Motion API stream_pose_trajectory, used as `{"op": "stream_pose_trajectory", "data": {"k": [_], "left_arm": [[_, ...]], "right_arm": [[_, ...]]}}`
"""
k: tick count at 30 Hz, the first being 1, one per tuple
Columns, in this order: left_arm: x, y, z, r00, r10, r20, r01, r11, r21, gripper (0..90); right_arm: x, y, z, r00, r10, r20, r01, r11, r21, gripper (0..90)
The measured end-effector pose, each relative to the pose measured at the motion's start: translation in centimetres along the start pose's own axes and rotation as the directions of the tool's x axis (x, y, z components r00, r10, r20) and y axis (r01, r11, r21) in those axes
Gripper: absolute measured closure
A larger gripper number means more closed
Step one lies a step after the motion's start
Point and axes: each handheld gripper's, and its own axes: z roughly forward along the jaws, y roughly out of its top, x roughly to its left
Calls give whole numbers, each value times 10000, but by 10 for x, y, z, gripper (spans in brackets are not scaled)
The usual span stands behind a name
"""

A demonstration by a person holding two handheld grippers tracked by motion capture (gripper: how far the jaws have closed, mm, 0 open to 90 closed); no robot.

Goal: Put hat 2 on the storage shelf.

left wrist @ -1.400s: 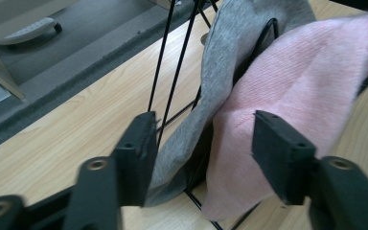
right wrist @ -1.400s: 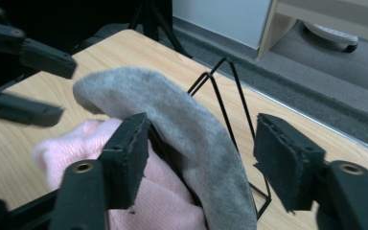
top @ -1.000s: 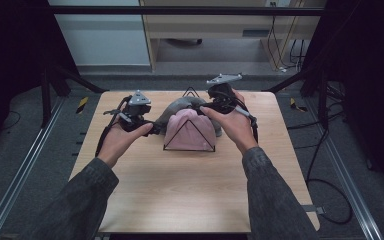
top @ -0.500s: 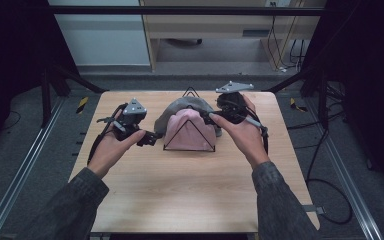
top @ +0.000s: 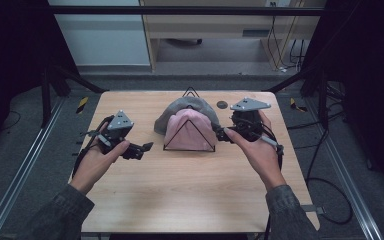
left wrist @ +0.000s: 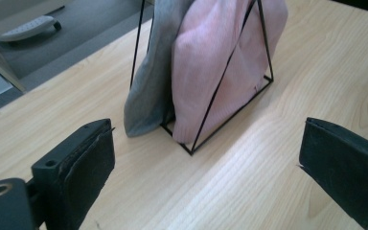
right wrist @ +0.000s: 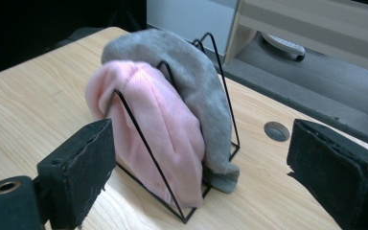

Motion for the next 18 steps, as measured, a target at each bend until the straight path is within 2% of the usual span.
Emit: {"op": "stream_pose_trajectory", "data": {"k": [6, 11, 15, 18], "left_arm": [[-2, -22, -2, 9999, 93, -60, -90, 9993, 371, 48], [-8, -39, 2, 9999, 138, 35, -140, 9978, 651, 48], [-13, -47, 5, 9995, 224, 202, -240, 9962, 831, 49], [-17, -51, 6, 9986, 466, 236, -488, 9935, 1028, 48]], "right_arm": [[-5, -19, -2, 9998, 153, 125, -155, 9997, 166, 135], [-8, -44, -6, 9988, 444, 211, -452, 9983, 364, 148], [-13, -62, -11, 9978, 611, 270, -624, 9969, 486, 149], [-16, -73, -14, 9964, 788, 319, -804, 9954, 525, 149]]}}
